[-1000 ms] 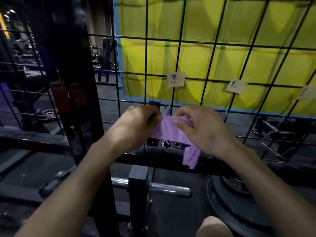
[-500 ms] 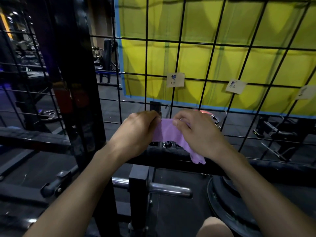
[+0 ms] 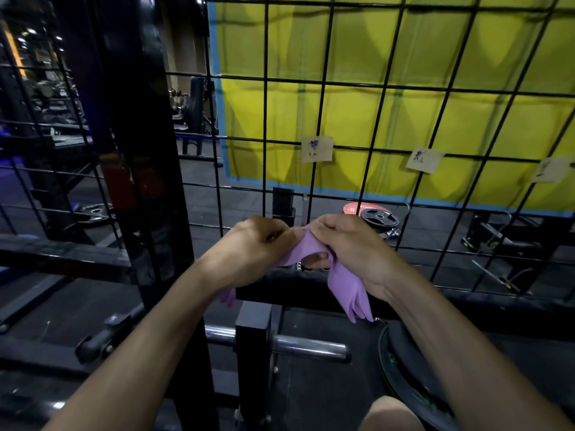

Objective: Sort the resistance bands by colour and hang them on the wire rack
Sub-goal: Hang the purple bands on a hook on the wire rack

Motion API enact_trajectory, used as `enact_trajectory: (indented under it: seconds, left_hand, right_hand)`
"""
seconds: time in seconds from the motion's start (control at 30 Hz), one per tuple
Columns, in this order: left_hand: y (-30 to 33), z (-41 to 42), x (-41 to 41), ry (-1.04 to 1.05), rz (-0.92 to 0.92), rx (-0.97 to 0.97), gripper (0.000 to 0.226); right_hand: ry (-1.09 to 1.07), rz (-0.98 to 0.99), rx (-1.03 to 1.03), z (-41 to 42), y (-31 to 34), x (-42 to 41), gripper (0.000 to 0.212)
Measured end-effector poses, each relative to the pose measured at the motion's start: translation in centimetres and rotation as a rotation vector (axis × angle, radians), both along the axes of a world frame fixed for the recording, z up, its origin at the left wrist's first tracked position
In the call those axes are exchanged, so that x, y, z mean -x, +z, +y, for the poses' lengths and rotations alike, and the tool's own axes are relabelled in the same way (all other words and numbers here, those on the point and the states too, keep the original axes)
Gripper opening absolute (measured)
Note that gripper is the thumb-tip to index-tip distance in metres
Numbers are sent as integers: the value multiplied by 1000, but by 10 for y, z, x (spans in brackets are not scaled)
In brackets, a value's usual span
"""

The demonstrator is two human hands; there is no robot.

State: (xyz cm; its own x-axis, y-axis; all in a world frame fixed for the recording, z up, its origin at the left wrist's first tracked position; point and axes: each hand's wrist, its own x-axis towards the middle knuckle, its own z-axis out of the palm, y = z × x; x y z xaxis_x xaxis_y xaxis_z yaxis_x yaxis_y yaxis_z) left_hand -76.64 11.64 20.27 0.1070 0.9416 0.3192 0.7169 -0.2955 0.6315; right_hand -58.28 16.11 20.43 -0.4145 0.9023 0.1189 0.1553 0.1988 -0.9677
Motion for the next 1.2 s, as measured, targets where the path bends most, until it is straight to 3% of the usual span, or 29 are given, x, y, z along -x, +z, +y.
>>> enact_trajectory:
  seconds: [0.17, 0.37, 0.6, 0.77, 0.97, 1.2]
  left_hand:
    - [-1, 1, 2, 6, -50, -95, 27]
    - [2, 2, 3, 20, -76, -53, 41]
    - [9, 8, 2, 10, -70, 102, 51]
    - [17, 8, -1, -40, -142, 205, 47]
    - [18, 6, 4, -137, -272, 233, 55]
    - [18, 9, 14, -212, -180, 255, 44]
  right_hand:
    - [14, -6, -12, -3, 0, -1, 30]
    - [41, -146, -88, -7, -1, -15, 32]
    - [245, -30, -8, -12, -11, -22, 17]
    - [179, 44, 88, -6, -12, -23, 23]
    - [71, -69, -51, -5, -11, -18, 25]
    - [102, -53, -22, -6, -12, -18, 33]
